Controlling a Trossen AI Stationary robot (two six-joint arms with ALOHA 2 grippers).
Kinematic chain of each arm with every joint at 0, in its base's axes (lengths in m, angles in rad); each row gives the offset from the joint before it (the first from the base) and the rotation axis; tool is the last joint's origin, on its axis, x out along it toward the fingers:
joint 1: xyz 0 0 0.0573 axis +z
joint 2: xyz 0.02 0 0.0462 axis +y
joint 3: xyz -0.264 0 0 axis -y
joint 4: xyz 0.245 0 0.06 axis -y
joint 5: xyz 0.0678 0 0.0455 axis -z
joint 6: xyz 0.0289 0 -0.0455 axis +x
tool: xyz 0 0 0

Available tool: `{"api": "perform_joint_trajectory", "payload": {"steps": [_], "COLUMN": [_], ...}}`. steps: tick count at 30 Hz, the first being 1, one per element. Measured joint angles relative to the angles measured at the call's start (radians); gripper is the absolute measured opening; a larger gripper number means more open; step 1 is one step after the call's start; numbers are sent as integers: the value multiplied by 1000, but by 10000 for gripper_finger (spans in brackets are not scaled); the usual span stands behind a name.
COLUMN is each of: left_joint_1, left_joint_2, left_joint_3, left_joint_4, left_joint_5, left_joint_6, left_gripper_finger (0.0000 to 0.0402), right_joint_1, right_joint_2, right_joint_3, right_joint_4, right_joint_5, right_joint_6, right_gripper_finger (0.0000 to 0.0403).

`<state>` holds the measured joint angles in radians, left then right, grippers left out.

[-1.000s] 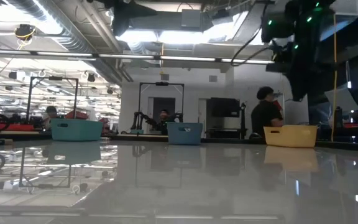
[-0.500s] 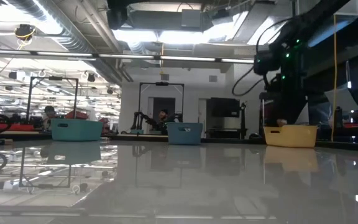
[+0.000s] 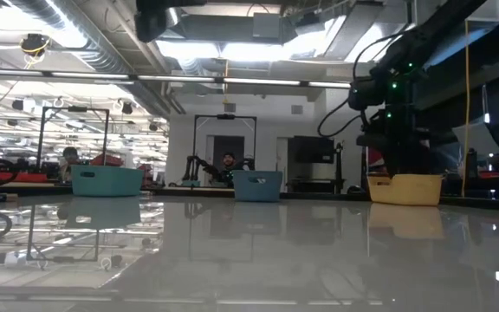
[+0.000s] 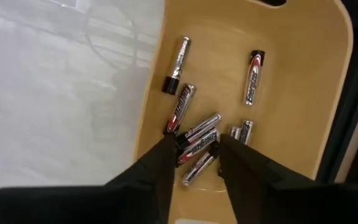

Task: Sort batteries
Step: Put the brown battery into the blue bin

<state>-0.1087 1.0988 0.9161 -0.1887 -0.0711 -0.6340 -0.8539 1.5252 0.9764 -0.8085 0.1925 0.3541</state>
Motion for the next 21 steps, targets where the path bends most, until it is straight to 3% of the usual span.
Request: {"api": "perform_joint_trajectory", "payload": {"steps": [5,12,21], "left_joint_1": [-28,-135,-431], "left_joint_2": [0,0,13], "left_joint_3": [0,-1,-12], "left_joint_4": [-202,-592,-691], "left_joint_5": [16,99,144], "left_joint_6": [-42,-127,-261], "left_gripper_finger": [129,129,129], "right_joint_1": [30,202,466], "right_joint_2": [-64,-305,-469], "right_joint_3": [0,0,1], "right_joint_4": [11,140,250], "right_joint_5": [-28,-26,-19], "right_joint_6": [-62,-58,98], "right_gripper_finger": [154,158,159]}}
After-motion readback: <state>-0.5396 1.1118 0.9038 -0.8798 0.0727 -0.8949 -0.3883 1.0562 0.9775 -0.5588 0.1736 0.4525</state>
